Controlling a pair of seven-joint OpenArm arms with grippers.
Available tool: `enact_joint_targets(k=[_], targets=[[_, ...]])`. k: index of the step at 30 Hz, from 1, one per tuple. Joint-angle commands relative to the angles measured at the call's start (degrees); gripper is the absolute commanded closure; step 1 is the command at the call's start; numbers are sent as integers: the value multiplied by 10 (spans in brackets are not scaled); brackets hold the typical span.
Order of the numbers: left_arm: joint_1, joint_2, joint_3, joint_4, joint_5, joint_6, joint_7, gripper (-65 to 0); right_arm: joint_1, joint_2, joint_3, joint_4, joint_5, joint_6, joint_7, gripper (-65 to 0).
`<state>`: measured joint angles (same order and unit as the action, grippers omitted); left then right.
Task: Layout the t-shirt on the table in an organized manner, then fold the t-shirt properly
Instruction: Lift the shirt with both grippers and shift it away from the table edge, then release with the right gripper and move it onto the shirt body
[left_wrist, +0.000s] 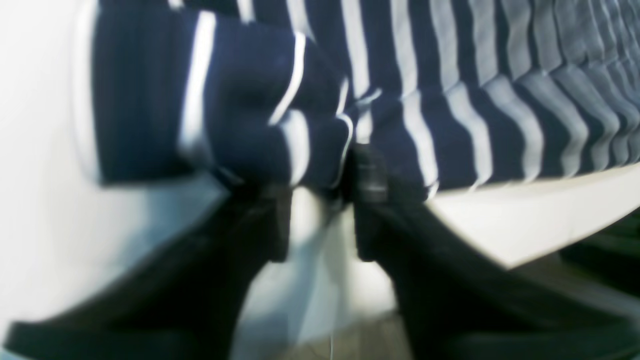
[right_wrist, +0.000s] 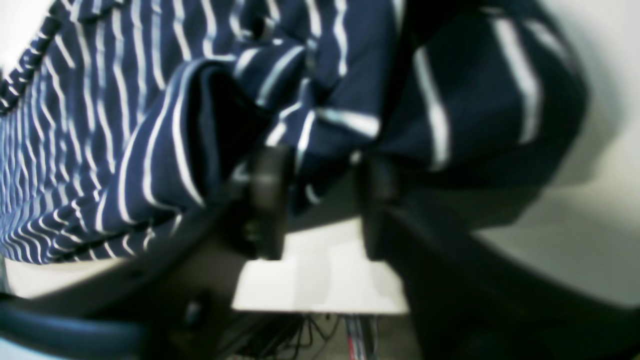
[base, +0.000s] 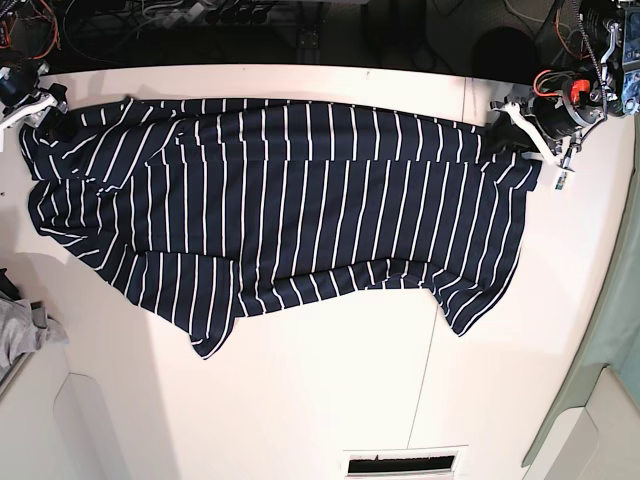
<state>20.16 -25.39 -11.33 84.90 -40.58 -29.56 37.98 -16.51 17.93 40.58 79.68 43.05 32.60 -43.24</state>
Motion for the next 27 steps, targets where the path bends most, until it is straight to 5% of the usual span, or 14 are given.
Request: enact_joint_targets(k=[1, 10, 18, 22, 27], targets=[[-2, -8, -4, 19, -13, -9, 10, -272, 1, 11, 9, 13, 9, 2, 5, -257], [23, -9, -49, 134, -25, -17, 41, -272, -5, 11, 84, 98, 48, 2, -33, -256], [29, -18, -64, 180, -24, -17, 28, -272, 16, 14, 84, 146, 47, 2, 3, -256], [27, -18, -64, 180, -24, -17, 8, -272, 57, 14, 27, 146, 23, 2, 26, -256], [26, -18, -64, 180, -20, -17, 4, -272, 120, 9, -118, 143, -81, 2, 85, -256]])
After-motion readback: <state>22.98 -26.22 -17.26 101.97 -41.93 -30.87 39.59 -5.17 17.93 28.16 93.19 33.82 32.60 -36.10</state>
